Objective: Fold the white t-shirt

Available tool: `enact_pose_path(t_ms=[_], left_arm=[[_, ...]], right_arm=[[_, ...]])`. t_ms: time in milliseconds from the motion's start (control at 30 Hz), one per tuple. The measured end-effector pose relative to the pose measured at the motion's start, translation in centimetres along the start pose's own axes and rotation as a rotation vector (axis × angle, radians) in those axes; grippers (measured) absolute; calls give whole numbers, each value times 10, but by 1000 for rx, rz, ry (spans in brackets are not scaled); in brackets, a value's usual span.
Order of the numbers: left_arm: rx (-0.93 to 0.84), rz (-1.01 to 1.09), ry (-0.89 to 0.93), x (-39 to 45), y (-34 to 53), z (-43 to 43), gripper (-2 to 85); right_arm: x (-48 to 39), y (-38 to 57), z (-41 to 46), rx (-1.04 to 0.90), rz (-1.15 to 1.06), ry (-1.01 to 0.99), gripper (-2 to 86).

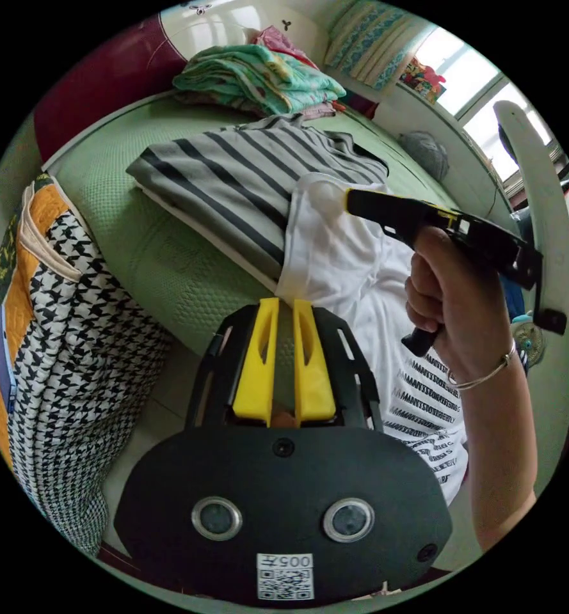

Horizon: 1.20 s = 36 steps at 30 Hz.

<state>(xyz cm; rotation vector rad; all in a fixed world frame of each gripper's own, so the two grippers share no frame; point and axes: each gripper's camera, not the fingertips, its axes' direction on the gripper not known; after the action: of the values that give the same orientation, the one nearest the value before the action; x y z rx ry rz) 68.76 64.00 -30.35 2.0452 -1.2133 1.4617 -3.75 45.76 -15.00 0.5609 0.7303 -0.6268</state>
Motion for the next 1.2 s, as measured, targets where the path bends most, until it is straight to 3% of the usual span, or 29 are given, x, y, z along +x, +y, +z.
enact_pose_path(t_ms=[133,400,667,1100,1200], left_arm=[[84,53,-74,3,2,-18,-2],[97,100,-16,11,10,-31,-4],[34,177,-3,41,25,-19,36],[86,341,0,92,-2,11,106],[31,388,-36,104,-8,32,108]], right_arm=[[20,-8,-20,60,24,22,-7],[84,6,-63,109,112,69,-6],[154,68,-7,-119,283,138,43],[193,77,8,-88,296,52,45],[204,65,14,-71,301,30,44]])
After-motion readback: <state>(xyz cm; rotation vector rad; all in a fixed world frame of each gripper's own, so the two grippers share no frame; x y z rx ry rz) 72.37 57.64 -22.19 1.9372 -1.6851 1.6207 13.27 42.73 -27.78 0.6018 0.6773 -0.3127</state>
